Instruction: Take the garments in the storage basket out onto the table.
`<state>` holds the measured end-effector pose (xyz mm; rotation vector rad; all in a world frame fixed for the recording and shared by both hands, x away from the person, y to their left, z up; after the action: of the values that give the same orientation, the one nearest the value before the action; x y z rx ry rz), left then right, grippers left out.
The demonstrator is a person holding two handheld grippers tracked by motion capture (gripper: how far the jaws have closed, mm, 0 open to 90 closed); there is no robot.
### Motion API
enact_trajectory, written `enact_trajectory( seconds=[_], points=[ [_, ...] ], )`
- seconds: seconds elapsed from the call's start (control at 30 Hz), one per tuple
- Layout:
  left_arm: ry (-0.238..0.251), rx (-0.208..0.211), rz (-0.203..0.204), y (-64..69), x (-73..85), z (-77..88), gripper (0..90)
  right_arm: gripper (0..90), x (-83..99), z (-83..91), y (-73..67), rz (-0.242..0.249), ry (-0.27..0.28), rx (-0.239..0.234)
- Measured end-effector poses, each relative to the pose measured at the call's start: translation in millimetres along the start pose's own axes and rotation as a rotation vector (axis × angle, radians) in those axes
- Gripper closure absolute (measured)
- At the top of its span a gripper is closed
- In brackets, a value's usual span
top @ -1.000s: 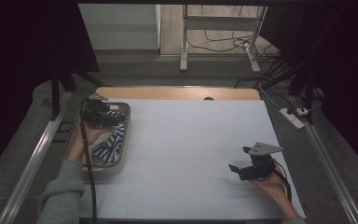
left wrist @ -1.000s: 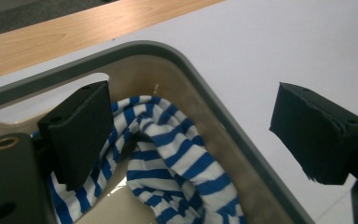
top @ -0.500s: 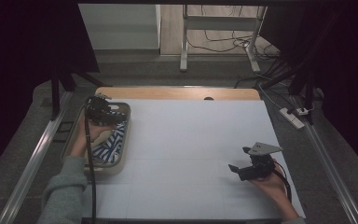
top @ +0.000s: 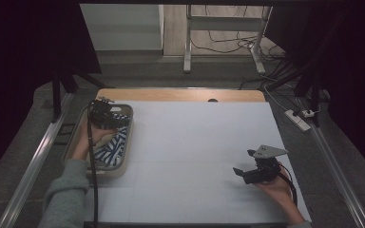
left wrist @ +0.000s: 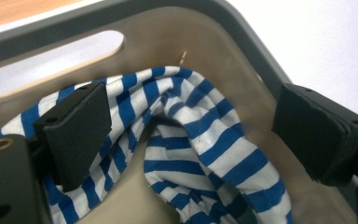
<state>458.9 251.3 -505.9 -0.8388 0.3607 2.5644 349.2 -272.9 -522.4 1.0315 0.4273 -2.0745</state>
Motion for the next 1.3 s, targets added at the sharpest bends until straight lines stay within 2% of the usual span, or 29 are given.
enact_trajectory(
  seconds=[0.2,0.27,0.33,0.37,0.5,0.77,1.03,1.17,1.3],
  points=[
    [-0.006,-0.010,0.018,-1.7,1.5,-1.5,10.6,7.3,0.1,0.2,-0.2,0.000,-0.004,0.003],
    [0.009,-0.002,0.026,0.1,1.1,-0.5,10.5,7.3,-0.2,1.1,-0.7,-0.003,0.000,0.007],
    [0.010,-0.014,0.016,0.4,-0.4,0.3,10.7,7.3,-0.4,2.3,-1.3,-0.001,0.001,0.008],
    [-0.017,-0.055,-0.016,0.6,-3.6,0.4,10.7,7.3,-0.6,2.8,-1.5,-0.001,0.003,0.010],
    [-0.055,-0.080,-0.038,-2.0,-8.4,-1.1,10.3,7.4,-0.7,2.9,-1.7,-0.001,0.002,0.008],
    [-0.141,-0.091,-0.037,-13.0,-8.5,-20.8,9.4,7.4,-0.9,3.0,-2.2,0.001,0.003,0.003],
    [-0.224,-0.088,-0.051,-15.0,-2.3,-35.9,9.7,7.4,-0.5,1.7,-2.6,0.004,-0.002,0.002],
    [-0.261,-0.080,-0.040,-16.1,1.5,-41.7,14.3,7.4,0.0,1.2,-2.3,0.003,-0.007,0.003],
    [-0.296,-0.094,-0.049,-16.8,3.8,-44.6,20.5,7.4,0.4,0.6,-2.5,0.003,-0.012,0.004]
  ],
)
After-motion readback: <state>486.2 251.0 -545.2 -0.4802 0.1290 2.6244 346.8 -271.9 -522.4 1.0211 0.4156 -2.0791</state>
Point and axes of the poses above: each handheld gripper's, and its own axes: z roughly backward along the jaws, x roughly out of its underside, y roughly to its right, the point moved 4 cm from there along -z, roughly forward along the jaws, and after that the axes turned 2 degrees about -z, right-handed, at the moved point
